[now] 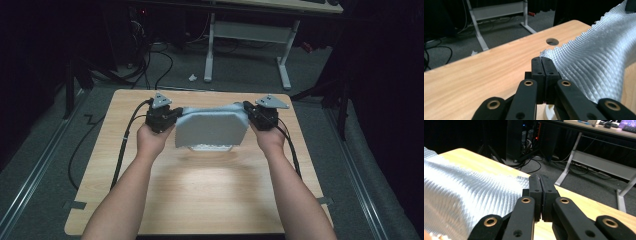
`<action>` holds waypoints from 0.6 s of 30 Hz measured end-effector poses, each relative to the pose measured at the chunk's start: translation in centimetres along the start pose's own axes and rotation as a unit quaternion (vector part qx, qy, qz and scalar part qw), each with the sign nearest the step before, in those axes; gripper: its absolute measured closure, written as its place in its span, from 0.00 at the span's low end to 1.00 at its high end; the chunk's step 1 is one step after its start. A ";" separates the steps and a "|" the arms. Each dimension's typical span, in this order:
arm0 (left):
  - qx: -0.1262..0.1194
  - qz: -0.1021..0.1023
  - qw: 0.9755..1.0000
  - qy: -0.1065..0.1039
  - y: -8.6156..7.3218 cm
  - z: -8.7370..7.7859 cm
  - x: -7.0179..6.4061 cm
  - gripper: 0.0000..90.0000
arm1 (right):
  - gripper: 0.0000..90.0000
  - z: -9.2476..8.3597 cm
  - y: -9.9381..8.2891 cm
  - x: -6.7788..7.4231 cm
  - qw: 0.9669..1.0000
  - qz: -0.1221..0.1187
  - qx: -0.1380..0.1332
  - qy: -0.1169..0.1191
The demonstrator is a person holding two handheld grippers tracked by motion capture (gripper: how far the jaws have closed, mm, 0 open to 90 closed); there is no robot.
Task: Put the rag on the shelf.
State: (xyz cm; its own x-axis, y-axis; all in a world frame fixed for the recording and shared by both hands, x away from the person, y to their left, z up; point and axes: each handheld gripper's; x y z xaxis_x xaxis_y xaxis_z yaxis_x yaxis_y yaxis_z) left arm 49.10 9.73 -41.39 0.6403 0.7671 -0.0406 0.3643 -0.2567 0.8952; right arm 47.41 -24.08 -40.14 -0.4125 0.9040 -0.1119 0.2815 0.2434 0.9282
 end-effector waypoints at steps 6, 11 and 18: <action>0.003 0.006 1.000 -0.011 -1.0 -0.6 -0.9 0.99 | 1.00 -0.9 -1.1 0.6 1.000 -0.005 0.003 0.007; 0.008 0.001 1.000 -0.015 -1.5 -0.6 -0.9 0.99 | 1.00 -1.1 -1.4 0.8 1.000 -0.009 0.005 0.010; 0.015 -0.008 0.999 -0.029 -2.4 0.4 -1.0 0.99 | 1.00 -0.5 -3.1 1.0 1.000 -0.003 0.022 0.016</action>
State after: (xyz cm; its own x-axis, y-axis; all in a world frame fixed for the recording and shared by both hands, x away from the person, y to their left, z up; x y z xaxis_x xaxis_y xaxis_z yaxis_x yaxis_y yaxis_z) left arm 47.82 9.33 -43.68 0.6716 0.7365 -0.0812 0.3940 -0.2621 0.8810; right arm 45.66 -24.11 -42.95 -0.4410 0.8913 -0.1057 0.3161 0.2645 0.9111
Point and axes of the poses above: each handheld gripper's, and its own axes: z roughly forward along the jaws, y roughly out of its top, x roughly to its left
